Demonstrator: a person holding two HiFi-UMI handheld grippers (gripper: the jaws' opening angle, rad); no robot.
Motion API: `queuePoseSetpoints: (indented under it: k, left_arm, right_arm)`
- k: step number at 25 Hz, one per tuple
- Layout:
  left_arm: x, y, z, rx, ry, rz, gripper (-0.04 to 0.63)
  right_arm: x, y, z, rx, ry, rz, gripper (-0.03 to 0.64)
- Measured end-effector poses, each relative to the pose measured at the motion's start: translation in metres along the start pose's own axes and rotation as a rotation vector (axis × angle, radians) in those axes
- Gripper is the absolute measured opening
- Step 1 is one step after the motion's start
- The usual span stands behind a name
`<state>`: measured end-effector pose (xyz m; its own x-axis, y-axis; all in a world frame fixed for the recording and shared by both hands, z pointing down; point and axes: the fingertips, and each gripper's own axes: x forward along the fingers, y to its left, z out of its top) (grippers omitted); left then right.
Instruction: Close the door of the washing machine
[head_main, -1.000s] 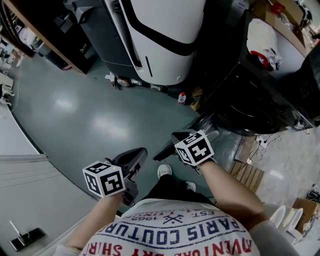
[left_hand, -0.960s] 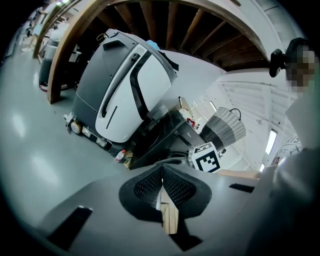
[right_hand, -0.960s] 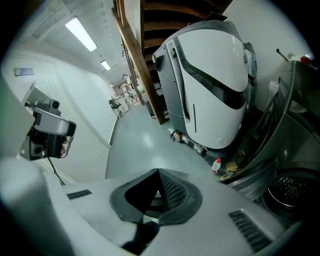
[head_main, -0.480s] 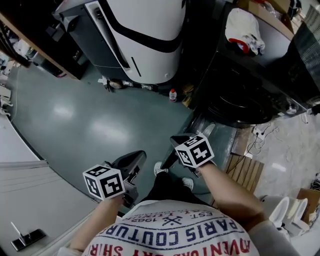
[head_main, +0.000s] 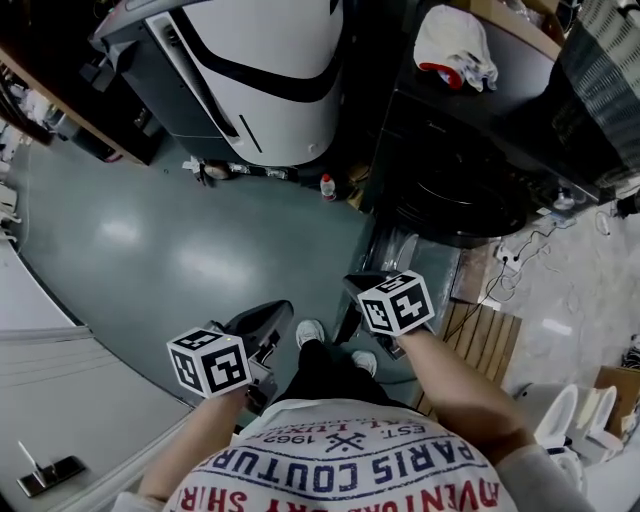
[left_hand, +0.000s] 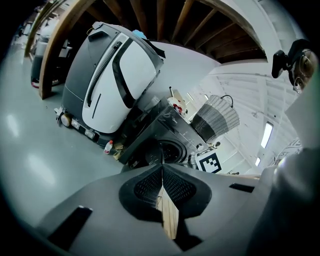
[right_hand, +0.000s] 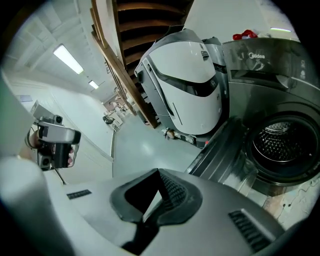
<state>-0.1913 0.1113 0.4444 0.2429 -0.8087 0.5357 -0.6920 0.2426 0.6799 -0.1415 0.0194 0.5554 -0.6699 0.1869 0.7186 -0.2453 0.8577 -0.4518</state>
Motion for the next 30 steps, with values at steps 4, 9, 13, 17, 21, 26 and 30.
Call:
queuePoseSetpoints:
  k: [4,9,13,17,21,26,30]
  left_arm:
    - [0.011,-0.015,-0.008,0.011,0.012,-0.005,0.028]
    - [0.024,-0.037,-0.016,0.028,0.02,-0.013,0.028]
    - [0.031,-0.051,-0.023,0.04,0.027,-0.015,0.028]
    - [0.038,-0.06,-0.032,0.048,0.036,-0.014,0.028]
    - [0.046,-0.074,-0.04,0.061,0.048,-0.015,0.028]
    - [0.053,-0.09,-0.043,0.092,0.058,-0.023,0.028]
    - [0.061,-0.099,-0.045,0.118,0.07,-0.035,0.028]
  right_arm:
    - [-0.016,-0.011,-0.012,-0.004,-0.009,-0.01,0.021]
    - [-0.028,-0.021,-0.023,-0.054,0.002,-0.04,0.021]
    - [-0.038,-0.028,-0.029,-0.064,-0.002,-0.047,0.021]
    - [-0.047,-0.038,-0.035,-0.078,-0.003,-0.054,0.021]
    - [-0.057,-0.048,-0.044,-0.15,0.013,-0.092,0.021]
    - [-0.071,-0.065,-0.051,-0.151,0.003,-0.123,0.021]
    - [-0.084,-0.078,-0.062,-0.117,-0.004,-0.144,0.021]
